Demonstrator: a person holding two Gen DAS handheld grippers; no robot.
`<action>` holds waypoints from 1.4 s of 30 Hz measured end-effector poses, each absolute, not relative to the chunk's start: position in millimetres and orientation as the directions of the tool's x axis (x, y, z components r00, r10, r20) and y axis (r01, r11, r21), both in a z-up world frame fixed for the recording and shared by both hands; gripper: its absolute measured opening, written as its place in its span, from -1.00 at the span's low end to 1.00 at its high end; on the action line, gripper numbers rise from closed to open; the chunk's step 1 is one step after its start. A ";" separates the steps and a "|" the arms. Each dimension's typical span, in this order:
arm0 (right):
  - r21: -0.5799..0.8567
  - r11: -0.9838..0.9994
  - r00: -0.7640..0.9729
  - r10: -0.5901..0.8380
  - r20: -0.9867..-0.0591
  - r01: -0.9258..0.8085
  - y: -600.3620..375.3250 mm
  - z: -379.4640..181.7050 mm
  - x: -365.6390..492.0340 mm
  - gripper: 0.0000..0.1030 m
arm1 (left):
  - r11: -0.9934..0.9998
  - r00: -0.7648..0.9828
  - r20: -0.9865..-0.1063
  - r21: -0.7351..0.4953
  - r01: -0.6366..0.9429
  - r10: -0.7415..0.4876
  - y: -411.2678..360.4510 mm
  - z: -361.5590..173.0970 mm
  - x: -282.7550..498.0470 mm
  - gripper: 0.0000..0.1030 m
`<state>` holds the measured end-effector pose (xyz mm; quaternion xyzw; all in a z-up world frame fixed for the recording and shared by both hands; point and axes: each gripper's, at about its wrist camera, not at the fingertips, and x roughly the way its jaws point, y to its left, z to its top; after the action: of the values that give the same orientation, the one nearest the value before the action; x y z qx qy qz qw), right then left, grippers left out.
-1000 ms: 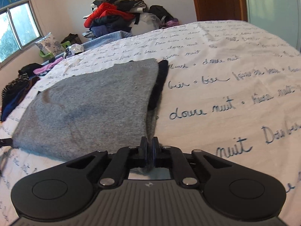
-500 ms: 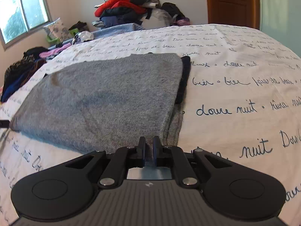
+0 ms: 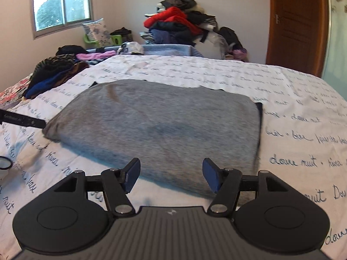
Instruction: Fold small clothes
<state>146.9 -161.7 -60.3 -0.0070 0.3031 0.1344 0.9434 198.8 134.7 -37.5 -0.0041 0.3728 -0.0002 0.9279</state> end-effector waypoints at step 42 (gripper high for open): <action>-0.748 0.534 0.914 0.152 -0.375 -0.395 68.0 -120.1 154.2 0.41 | 0.772 0.592 -0.654 -0.631 -0.082 -0.472 196.7 -66.9 380.3 0.83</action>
<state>154.2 68.0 -120.1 -0.4562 0.1334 0.1580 0.8655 380.3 196.7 -66.9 -0.3169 0.4365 -0.1170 0.8339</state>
